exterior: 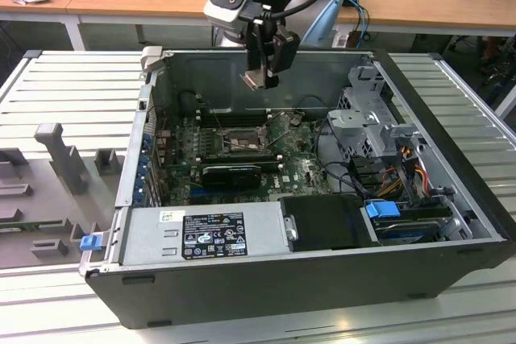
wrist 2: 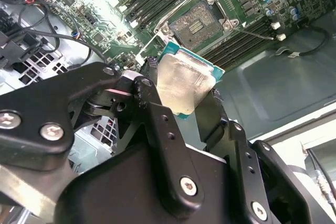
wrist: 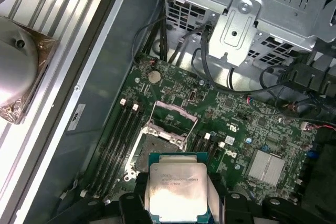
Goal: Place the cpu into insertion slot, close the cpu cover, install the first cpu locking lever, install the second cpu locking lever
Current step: 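Place the cpu into insertion slot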
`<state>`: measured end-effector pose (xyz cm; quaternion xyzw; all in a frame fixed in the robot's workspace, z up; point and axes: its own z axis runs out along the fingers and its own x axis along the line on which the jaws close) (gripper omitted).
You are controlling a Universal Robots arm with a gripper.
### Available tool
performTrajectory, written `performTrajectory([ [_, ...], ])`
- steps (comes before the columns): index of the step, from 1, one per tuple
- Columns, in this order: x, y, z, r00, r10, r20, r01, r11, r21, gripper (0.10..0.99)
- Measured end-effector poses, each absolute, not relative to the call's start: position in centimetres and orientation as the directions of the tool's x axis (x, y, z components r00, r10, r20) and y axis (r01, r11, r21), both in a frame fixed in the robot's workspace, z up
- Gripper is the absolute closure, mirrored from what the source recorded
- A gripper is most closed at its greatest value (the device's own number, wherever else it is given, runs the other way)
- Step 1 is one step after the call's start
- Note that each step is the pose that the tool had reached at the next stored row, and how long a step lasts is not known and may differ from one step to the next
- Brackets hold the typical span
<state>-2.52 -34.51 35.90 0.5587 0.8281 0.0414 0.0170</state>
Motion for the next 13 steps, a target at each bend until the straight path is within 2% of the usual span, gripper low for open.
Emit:
performTrajectory([
  [13, -2.52, -34.51, 35.52, -0.266, 0.964, 0.018, 0.961, 0.264, 0.088, 0.557],
])
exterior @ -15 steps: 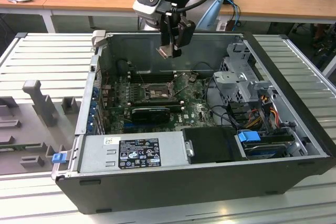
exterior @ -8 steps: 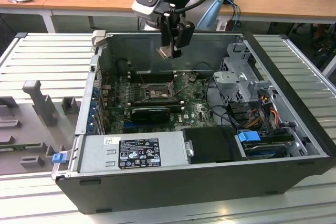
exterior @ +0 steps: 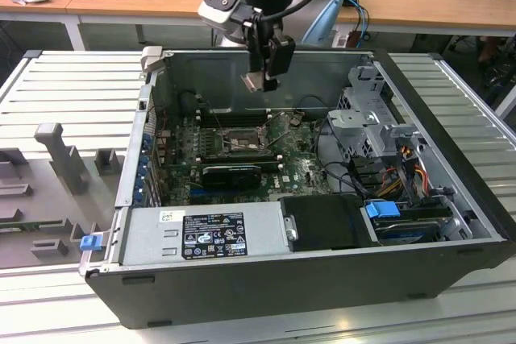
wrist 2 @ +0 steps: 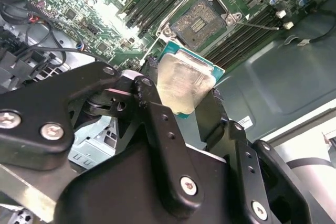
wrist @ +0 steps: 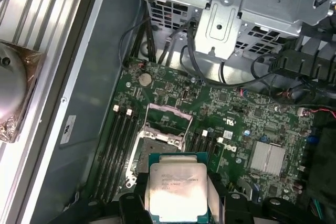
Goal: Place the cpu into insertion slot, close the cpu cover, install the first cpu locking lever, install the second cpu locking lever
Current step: 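Place the cpu into insertion slot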
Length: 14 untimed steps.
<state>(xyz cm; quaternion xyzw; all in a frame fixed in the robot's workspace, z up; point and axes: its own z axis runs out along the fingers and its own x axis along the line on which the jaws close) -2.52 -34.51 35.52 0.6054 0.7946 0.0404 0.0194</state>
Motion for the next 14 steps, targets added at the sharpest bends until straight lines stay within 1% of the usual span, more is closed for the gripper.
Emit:
performTrajectory([
  [12, -2.52, -34.5, 35.37, -0.142, 0.99, 0.018, 0.986, 0.14, 0.088, 0.557],
  [14, -2.51, -34.5, 35.32, -0.106, 0.994, 0.018, 0.991, 0.104, 0.088, 0.557],
])
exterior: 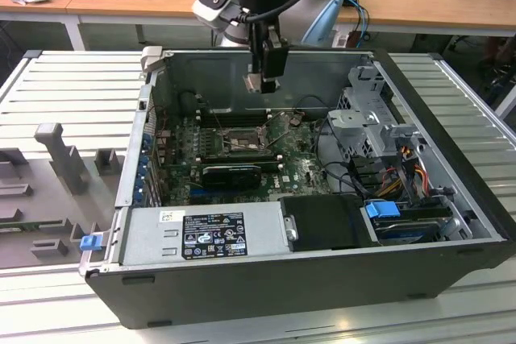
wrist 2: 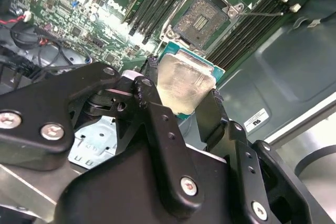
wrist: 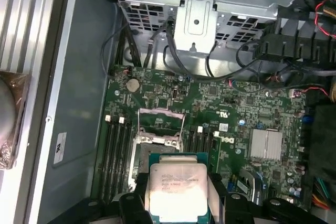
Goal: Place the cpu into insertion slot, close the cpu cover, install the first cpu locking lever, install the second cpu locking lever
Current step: 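Place the cpu into insertion slot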
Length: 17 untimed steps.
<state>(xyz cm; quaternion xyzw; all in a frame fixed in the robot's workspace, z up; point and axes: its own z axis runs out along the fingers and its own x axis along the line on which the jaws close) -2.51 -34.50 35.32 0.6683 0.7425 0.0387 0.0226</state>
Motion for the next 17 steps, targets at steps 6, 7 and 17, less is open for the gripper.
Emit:
performTrajectory([
  [6, -3.3, -34.5, 34.7, -0.046, 0.999, 0.018, 0.995, 0.045, 0.088, 0.557],
  [7, -3.5, -34.5, 34.6, -0.046, 0.999, 0.018, 0.995, 0.044, 0.088, 0.557],
  [17, -4.2, -34.5, 32.4, -0.046, 0.999, 0.018, 0.995, 0.044, 0.085, 0.557],
])
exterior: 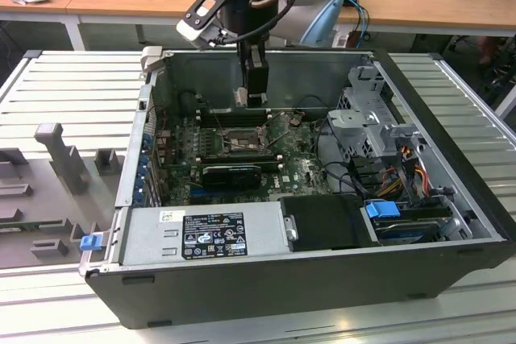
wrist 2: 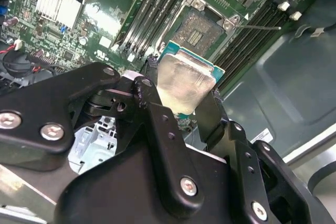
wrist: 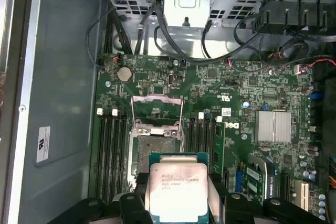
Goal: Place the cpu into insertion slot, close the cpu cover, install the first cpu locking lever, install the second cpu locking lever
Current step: 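Place the cpu into insertion slot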
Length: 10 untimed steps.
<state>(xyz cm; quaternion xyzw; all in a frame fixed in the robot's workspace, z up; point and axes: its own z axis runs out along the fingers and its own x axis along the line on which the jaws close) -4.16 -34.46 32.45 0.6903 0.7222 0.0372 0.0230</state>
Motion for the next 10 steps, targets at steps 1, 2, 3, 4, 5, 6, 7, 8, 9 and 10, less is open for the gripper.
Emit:
performTrajectory([
  [1, -4.2, -34.5, 32.3, -0.046, 0.999, 0.019, 0.995, 0.044, 0.086, 0.557],
  [2, -4.2, -34.5, 31.9, -0.046, 0.999, 0.021, 0.995, 0.044, 0.085, 0.557],
  [3, -4.2, -34.5, 31.5, -0.046, 0.999, 0.021, 0.995, 0.044, 0.085, 0.557],
  [4, -4.2, -34.4, 31.4, -0.046, 0.999, 0.021, 0.995, 0.044, 0.085, 0.557],
  [5, -4.2, -34.4, 31.2, -0.046, 0.999, 0.021, 0.995, 0.044, 0.085, 0.557],
  [6, -4.2, -34.4, 30.8, -0.046, 0.999, 0.021, 0.995, 0.044, 0.085, 0.557],
  [7, -4.2, -34.4, 30.5, -0.046, 0.999, 0.021, 0.995, 0.044, 0.085, 0.557],
  [8, -4.2, -34.3, 30.3, -0.046, 0.999, 0.021, 0.995, 0.044, 0.085, 0.557],
  [9, -4.2, -34.2, 29.9, -0.046, 0.999, 0.021, 0.995, 0.044, 0.085, 0.557],
  [10, -4.2, -34.2, 29.7, -0.046, 0.999, 0.021, 0.995, 0.044, 0.085, 0.557],
])
